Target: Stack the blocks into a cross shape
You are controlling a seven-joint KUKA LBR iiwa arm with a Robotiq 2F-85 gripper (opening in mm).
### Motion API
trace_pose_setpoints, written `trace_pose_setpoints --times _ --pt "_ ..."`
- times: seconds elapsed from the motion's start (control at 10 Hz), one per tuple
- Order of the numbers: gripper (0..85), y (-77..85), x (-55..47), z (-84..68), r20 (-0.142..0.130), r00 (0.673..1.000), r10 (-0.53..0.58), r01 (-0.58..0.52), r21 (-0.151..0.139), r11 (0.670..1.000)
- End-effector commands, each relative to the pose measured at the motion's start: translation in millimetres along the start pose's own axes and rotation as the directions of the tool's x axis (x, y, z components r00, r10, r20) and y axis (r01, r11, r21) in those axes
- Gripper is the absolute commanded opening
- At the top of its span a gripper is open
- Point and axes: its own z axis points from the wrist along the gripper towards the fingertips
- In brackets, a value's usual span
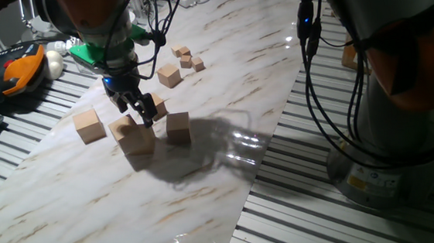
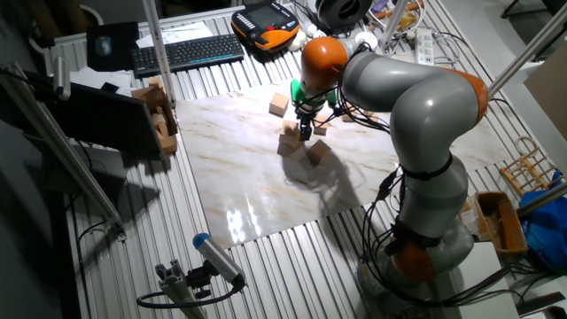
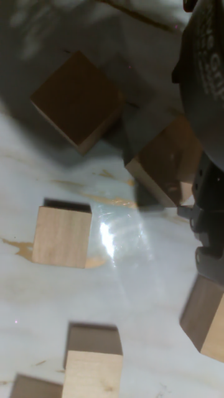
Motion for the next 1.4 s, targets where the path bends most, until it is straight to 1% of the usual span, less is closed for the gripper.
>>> trace_pose_setpoints --times 0.0,0.3,0.5,0.7,0.9,1.0,1.1,1.2,1.3 --pt "85.0 0.2 -1.3 -1.2 0.001 1.0 -0.007 0.007 0.004 1.0" --pt "85.0 1.5 -11.6 -4.9 -0.015 0.999 -0.04 0.04 0.011 0.999" --pt "85.0 0.5 -15.9 -3.7 -0.017 0.999 -0.047 0.047 0.01 0.999" --pt "85.0 -2.5 -22.5 -1.4 -0.028 0.996 -0.084 0.084 0.011 0.996" --pt "85.0 -9.5 -30.3 1.8 -0.038 0.99 -0.136 0.136 -0.008 0.991" --pt "85.0 -13.5 -32.3 2.5 -0.04 0.984 -0.172 0.172 -0.016 0.985" --pt "85.0 -15.6 -34.5 3.2 -0.029 0.972 -0.234 0.233 -0.03 0.972" --pt "85.0 -16.7 -35.5 3.5 -0.024 0.955 -0.294 0.293 -0.038 0.955" --pt "85.0 -16.7 -36.1 3.8 -0.02 0.933 -0.358 0.357 -0.038 0.933"
